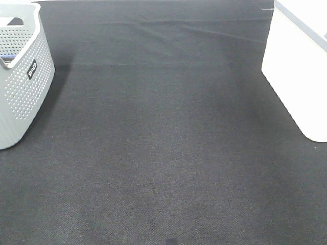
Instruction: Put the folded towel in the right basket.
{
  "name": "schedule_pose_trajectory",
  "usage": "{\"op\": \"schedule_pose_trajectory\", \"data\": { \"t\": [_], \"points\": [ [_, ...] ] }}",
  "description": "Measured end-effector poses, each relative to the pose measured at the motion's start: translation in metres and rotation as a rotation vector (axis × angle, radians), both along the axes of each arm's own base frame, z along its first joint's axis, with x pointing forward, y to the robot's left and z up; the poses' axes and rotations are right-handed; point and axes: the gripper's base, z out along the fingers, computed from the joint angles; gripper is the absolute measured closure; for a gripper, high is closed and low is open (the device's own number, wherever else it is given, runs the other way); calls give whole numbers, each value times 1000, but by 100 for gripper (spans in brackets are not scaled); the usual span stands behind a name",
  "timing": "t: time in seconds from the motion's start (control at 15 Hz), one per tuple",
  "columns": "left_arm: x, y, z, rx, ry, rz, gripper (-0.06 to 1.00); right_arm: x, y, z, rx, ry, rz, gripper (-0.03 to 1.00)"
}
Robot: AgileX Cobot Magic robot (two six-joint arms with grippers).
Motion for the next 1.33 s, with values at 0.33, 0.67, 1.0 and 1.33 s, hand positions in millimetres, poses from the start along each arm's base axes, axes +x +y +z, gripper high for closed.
{"op": "schedule_pose_trajectory", "data": {
  "t": [0.33, 0.67, 1.0, 1.33],
  "points": [
    [0, 0, 0, 0, 0, 0, -2, 2, -11, -13, 19, 24, -51, 26],
    [0, 0, 0, 0, 0, 0, -2, -11, 11, 34, 135, -99, -15, 20],
    [0, 0, 0, 0, 0, 0, -2, -27, 95, 83, 92, -187, 160, 20],
    [0, 0, 0, 0, 0, 0, -2, -58, 120, 105, 47, -193, 180, 20]
  ]
}}
